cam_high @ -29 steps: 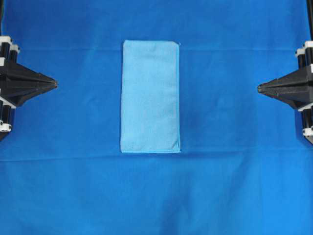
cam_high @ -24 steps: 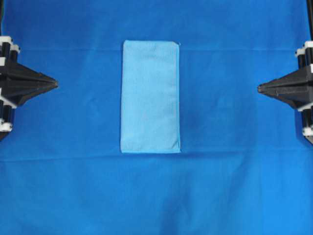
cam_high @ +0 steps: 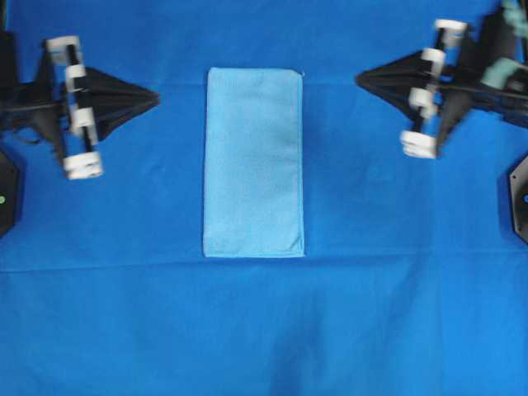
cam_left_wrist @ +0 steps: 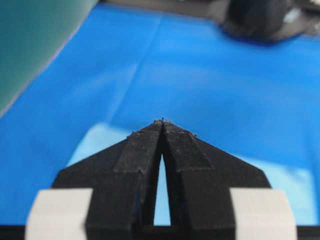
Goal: Fold a vertical towel.
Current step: 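Move both grippers inward toward the top corners of the light-blue towel, then lower both grippers and pinch the towel's top left and right corners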
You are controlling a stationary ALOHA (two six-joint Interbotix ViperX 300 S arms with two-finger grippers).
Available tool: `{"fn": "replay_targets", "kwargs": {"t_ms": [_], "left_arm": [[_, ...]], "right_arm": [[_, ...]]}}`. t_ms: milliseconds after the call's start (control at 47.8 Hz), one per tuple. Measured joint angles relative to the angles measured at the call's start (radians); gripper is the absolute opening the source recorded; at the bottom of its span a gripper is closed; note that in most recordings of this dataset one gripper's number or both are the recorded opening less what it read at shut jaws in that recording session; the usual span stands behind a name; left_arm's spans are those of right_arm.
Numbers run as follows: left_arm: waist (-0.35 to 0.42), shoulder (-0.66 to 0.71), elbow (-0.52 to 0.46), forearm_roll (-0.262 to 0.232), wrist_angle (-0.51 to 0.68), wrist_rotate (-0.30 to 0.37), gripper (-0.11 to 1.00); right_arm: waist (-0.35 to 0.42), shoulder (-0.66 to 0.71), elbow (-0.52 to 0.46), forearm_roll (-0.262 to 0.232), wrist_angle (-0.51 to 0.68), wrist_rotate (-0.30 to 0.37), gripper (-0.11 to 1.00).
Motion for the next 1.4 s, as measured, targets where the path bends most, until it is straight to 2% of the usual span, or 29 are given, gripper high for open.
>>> {"fn": "replay_targets", "kwargs": {"t_ms": [63,188,314,397,439,565,711,1046,1108,1171,1234,1338,1401], "left_arm": [[0.021,0.064,-0.021,0.0,-0.003,0.0,0.06],[0.058,0.206,-0.064,0.0,-0.023,0.0,0.37],[0.087,0.333,-0.106,0.0,-0.051,0.0,0.68],[0.123,0.42,-0.13,0.002,-0.067,0.0,0.75],[0.14,0.46,-0.144,0.0,-0.078,0.0,0.75],[0.178,0.574,-0.179,0.0,-0.106,0.0,0.75],[0.202,0.69,-0.213,0.0,-0.133,0.0,0.75],[0.247,0.81,-0.242,0.002,-0.161,0.0,0.71],[0.252,0.816,-0.244,0.0,-0.161,-0.005,0.64],[0.25,0.816,-0.245,0.0,-0.163,0.003,0.5],[0.25,0.816,-0.245,0.0,-0.161,0.015,0.32],[0.247,0.816,-0.249,0.0,-0.158,0.025,0.08],[0.245,0.816,-0.252,0.0,-0.149,0.028,0.04]], "right_arm": [[-0.018,0.08,-0.046,-0.003,0.026,-0.005,0.0],[-0.049,0.229,-0.132,-0.02,0.06,-0.009,0.03],[-0.072,0.368,-0.199,-0.038,0.069,-0.009,0.39],[-0.086,0.446,-0.235,-0.044,0.071,-0.012,0.61],[-0.094,0.479,-0.25,-0.048,0.071,-0.014,0.64],[-0.112,0.568,-0.29,-0.055,0.069,-0.014,0.57],[-0.129,0.643,-0.324,-0.057,0.069,-0.014,0.58],[-0.156,0.715,-0.357,-0.058,0.061,-0.014,0.57],[-0.156,0.718,-0.359,-0.058,0.061,-0.012,0.56],[-0.156,0.718,-0.359,-0.058,0.061,-0.012,0.51],[-0.153,0.718,-0.359,-0.058,0.06,-0.012,0.38],[-0.141,0.718,-0.359,-0.057,0.058,-0.012,0.09],[-0.138,0.718,-0.359,-0.058,0.06,-0.012,0.05]]}}
